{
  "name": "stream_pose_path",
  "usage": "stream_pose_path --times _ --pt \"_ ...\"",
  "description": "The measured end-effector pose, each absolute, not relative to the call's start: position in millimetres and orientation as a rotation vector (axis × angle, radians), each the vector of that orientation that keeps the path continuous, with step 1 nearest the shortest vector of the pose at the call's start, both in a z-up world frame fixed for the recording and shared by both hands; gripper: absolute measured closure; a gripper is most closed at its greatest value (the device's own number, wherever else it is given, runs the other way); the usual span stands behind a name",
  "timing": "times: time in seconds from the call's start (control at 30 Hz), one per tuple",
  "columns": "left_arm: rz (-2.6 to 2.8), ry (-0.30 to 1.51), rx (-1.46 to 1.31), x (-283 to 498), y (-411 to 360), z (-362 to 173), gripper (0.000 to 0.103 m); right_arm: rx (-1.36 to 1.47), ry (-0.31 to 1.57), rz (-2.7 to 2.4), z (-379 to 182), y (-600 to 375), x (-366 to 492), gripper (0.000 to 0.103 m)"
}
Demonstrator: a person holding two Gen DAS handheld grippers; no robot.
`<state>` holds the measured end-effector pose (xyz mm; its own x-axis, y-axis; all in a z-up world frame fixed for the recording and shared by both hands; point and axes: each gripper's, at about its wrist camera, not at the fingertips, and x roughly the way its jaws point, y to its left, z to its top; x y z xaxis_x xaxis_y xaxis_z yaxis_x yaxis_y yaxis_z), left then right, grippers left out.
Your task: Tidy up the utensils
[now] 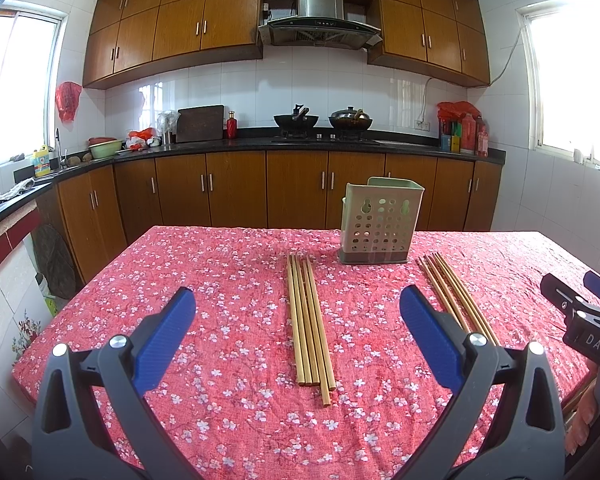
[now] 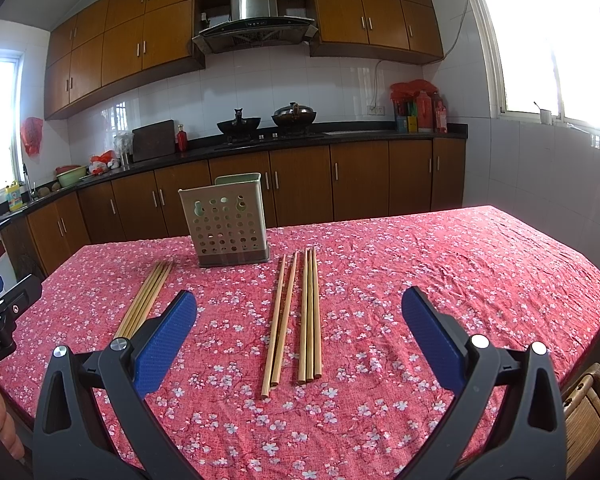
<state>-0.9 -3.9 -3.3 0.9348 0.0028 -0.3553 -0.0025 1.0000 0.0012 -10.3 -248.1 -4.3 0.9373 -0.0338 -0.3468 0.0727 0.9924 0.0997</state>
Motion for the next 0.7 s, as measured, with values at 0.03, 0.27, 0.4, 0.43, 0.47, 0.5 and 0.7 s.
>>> stream_pose_path --times 0.03,0.27,0.4,0.43,0.47,0.5,0.7 --pt "0.003 0.365 0.0 -1 -4 -3 0.004 0.113 0.354 -0.054 -4 -248 -10 0.002" --pt "0.021 0.412 -0.007 10 2 -15 0.004 0.123 0.407 -0.061 -14 -252 4 0.002" --pt "0.037 0.493 -0.019 28 8 -28 0.004 0.141 0.498 -0.085 -28 -263 27 0.002" --pt "0.039 0.505 -0.023 31 10 -29 0.004 0.146 0.519 -0.096 -30 -266 34 0.002" --pt "0.043 0.528 -0.033 36 13 -33 0.004 0.152 0.539 -0.106 -32 -270 39 0.002" --pt "0.047 0.545 -0.039 41 16 -35 0.004 0.161 0.569 -0.119 -36 -275 48 0.002" --pt "0.093 0.653 -0.086 73 38 -52 0.004 0.214 0.73 -0.112 -57 -296 94 0.046"
